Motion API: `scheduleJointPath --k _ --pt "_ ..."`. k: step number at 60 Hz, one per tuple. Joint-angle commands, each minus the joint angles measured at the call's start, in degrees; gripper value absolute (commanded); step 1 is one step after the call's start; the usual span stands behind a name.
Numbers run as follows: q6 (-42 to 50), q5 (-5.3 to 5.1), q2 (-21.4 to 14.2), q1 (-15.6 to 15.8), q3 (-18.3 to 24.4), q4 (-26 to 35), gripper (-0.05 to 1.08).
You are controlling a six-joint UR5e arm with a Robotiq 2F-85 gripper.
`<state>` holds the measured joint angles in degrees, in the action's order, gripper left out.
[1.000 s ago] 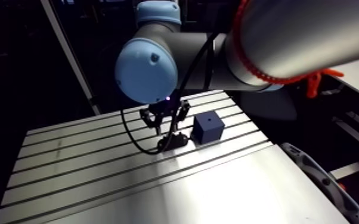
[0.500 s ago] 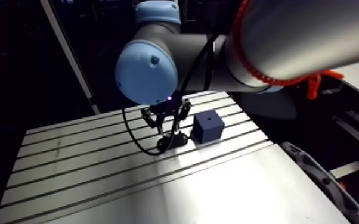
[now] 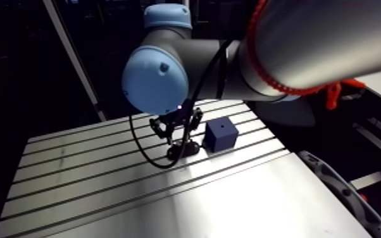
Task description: Pick up the M10 bolt and insert it into the hole until fully seated.
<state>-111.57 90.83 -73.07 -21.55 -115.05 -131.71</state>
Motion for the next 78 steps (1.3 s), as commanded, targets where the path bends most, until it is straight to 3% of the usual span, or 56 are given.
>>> scheduleJointPath --k 1,46,78 --pt "0.1 -0.01 0.0 0.0 0.0 0.0 0.49" --pt "0.1 0.00 0.2 0.0 -0.3 0.0 0.51" --pt "0.1 -0.09 0.3 0.0 -0.2 0.1 0.59"
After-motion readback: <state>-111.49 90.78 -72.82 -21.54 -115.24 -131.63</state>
